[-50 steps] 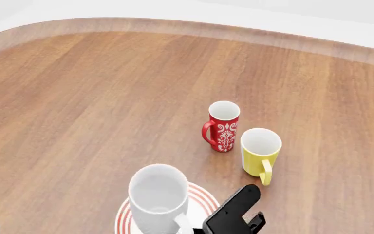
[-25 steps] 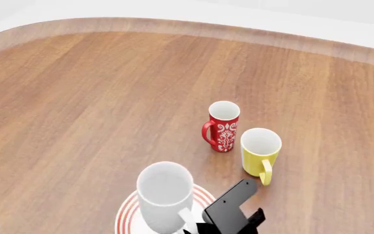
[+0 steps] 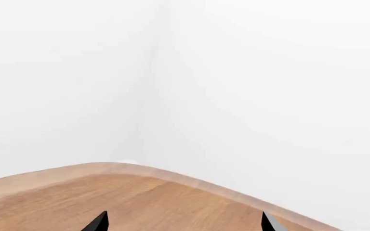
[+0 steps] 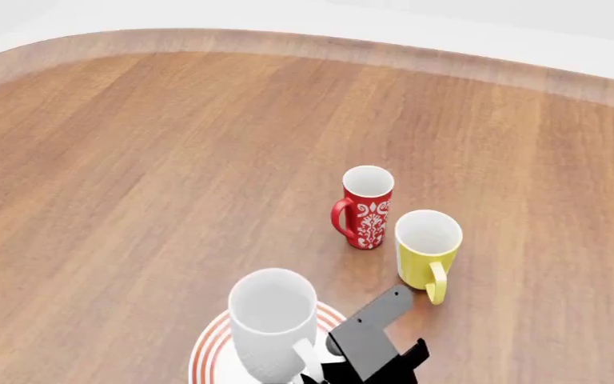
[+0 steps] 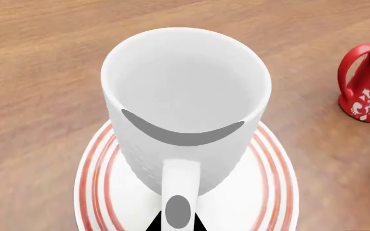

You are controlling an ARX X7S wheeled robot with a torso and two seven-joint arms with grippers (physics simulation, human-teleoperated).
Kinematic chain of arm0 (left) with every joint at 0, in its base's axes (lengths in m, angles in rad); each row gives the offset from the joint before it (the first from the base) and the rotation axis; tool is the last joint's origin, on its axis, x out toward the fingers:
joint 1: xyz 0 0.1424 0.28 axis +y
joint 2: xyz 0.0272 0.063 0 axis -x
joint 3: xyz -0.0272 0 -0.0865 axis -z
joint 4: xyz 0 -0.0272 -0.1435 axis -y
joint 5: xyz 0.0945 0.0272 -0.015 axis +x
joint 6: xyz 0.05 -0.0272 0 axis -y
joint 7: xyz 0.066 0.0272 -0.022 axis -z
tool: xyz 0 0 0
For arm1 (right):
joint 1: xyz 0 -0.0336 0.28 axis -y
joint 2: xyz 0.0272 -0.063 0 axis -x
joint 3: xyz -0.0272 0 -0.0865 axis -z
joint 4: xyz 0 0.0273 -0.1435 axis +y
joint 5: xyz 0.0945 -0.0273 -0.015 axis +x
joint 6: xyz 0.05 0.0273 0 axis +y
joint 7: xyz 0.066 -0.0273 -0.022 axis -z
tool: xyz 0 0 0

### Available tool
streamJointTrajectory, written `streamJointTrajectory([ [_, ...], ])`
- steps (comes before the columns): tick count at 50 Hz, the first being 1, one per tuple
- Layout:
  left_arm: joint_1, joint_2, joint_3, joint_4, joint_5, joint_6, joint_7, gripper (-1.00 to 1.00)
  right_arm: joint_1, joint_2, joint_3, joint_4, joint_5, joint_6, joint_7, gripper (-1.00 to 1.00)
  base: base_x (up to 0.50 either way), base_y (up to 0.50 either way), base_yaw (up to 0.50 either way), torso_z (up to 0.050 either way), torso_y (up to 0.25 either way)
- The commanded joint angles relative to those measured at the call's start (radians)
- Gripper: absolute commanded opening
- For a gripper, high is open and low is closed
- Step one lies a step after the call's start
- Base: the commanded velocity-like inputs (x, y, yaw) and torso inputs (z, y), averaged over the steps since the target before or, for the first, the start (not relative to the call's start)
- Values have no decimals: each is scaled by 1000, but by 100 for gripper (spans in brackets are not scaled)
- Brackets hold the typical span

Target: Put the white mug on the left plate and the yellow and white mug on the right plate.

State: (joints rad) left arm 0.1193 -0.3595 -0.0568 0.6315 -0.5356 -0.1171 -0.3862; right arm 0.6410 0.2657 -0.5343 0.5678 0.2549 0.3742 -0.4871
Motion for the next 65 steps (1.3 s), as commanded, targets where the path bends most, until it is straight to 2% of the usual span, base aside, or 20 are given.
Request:
streamJointTrajectory([
  [1, 6, -2, -1, 4, -3, 6, -2, 100, 41, -33, -10, 94, -9, -31, -9, -100, 0, 0, 0, 0, 0],
  [26, 15, -11, 0, 16, -7, 11, -11, 100, 70, -65, -13, 216, -14, -79, 4, -100, 0, 0, 0, 0, 0],
  [27, 14, -11, 1, 16, -7, 11, -11, 100, 71, -65, -12, 215, -14, -78, 6, 100, 0, 0, 0, 0, 0],
  [33, 18, -15, -1, 24, -9, 12, -14, 100, 70, -63, -3, 211, -5, -78, 13, 100, 0, 0, 0, 0, 0],
  [37, 18, -15, -2, 24, -11, 13, -15, 100, 32, -38, 7, 127, 9, -54, 26, 100, 0, 0, 0, 0, 0],
  [44, 19, -17, 0, 30, -10, 13, -20, 100, -97, 51, 40, -145, 56, 21, 67, 100, 0, 0, 0, 0, 0],
  [55, 8, -22, 1, 27, -14, 10, -24, 100, -211, 148, 105, -474, 119, 98, 137, 100, 0, 0, 0, 0, 0],
  [65, 4, -23, 5, 19, -11, 13, -25, 100, -277, 202, 208, -683, 173, 84, 207, 100, 0, 0, 0, 0, 0],
])
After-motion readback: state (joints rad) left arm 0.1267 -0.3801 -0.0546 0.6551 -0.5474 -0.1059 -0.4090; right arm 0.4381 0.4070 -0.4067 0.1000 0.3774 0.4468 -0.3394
